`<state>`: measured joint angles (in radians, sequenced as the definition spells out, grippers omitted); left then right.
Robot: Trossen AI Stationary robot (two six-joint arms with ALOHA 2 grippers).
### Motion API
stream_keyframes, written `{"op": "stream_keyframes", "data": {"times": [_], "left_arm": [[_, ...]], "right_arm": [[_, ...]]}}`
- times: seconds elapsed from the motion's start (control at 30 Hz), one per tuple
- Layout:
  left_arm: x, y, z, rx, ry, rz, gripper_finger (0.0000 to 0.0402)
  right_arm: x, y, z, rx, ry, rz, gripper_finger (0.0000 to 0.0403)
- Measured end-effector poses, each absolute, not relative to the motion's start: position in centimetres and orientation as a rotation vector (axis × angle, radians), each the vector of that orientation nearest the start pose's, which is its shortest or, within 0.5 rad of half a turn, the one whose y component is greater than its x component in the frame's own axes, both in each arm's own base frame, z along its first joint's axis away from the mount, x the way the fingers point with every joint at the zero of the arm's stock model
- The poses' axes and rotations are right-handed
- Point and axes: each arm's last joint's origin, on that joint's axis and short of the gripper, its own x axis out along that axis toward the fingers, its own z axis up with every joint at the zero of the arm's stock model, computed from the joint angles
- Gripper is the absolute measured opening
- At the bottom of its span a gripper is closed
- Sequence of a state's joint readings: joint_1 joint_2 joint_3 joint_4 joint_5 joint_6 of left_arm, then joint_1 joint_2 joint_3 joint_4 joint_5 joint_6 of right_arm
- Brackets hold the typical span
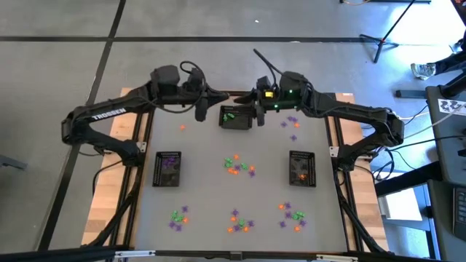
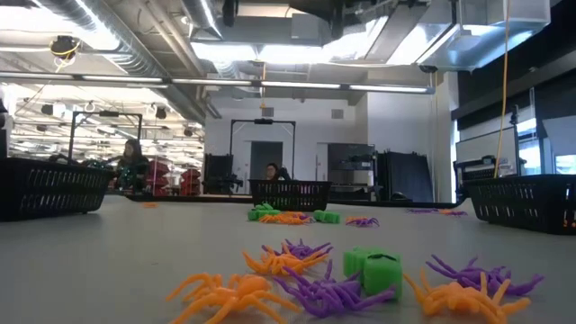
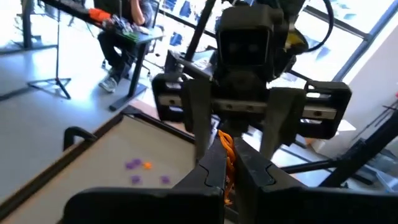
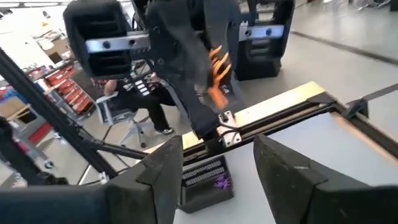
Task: Sort Halloween decoration
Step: Put the orange spider toy into the right bin
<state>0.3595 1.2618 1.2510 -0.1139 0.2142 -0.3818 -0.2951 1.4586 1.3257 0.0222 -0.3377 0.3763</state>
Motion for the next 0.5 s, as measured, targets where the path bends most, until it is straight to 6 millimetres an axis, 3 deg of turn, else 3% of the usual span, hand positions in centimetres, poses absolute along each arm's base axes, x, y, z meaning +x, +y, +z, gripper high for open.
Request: {"op": "stream_keyframes", "data": {"times": [0.2,0.5], "left_arm": [[27.8,8.1,39.2,-0.434,0.134,0.114,0.0],[28.2,7.0,39.6,-0.413,0.09,0.116,0.0]], "right_arm": [[32.6,-8.1,38.3,0.386,0.101,-0.005,0.0193],[32.6,-8.0,38.4,0.389,0.102,0.042,0.0193]]}}
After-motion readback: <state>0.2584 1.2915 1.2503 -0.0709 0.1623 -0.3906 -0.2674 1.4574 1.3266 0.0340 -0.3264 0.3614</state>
